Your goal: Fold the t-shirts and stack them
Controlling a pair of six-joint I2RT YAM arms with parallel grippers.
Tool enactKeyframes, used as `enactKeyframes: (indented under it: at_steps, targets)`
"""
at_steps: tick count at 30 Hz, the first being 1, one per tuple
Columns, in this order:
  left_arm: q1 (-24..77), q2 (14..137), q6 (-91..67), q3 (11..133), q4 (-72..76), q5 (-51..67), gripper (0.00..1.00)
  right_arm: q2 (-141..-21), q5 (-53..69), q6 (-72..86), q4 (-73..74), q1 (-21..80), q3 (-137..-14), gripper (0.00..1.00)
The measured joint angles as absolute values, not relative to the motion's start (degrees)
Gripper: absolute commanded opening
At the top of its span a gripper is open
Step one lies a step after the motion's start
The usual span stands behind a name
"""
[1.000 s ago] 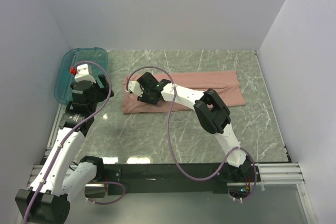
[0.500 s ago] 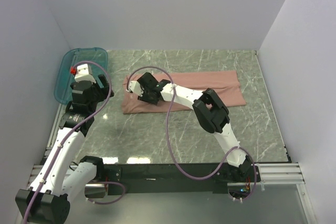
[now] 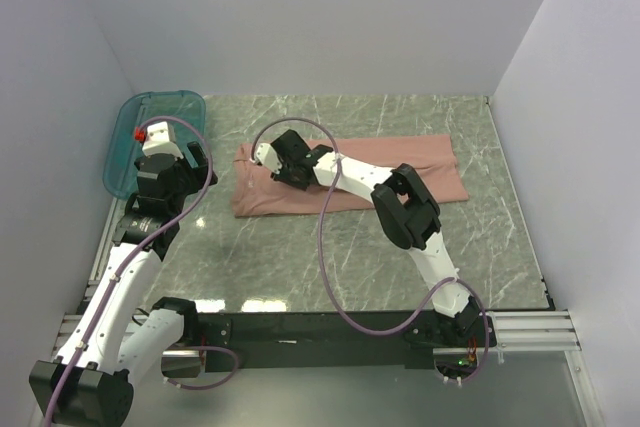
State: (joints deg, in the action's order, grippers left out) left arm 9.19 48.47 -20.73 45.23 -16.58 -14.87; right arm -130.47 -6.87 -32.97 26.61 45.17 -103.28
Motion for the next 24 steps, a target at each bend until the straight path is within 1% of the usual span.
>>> enactKeyframes:
  at_steps: [6, 20, 22, 24]
  targets:
    - [9.2, 48.5, -20.8, 45.2, -16.6, -14.8, 0.88, -130.5, -7.8, -31.7, 26.6, 43.9, -104.8, 0.38]
    - [9.2, 48.5, -20.7, 45.2, -16.6, -14.3, 0.88, -132.7, -13.2, -26.9, 26.2, 37.7, -114.5, 0.38]
    - [9.2, 48.5, -20.7, 45.2, -16.6, -14.1, 0.88, -132.8, -13.1, -26.2, 26.2, 36.4, -114.9, 0.40]
    - [9.2, 48.5, -20.7, 45.2, -16.5, -13.4, 0.88, -132.6, -11.5, -25.7, 26.6, 34.7, -114.8, 0.44]
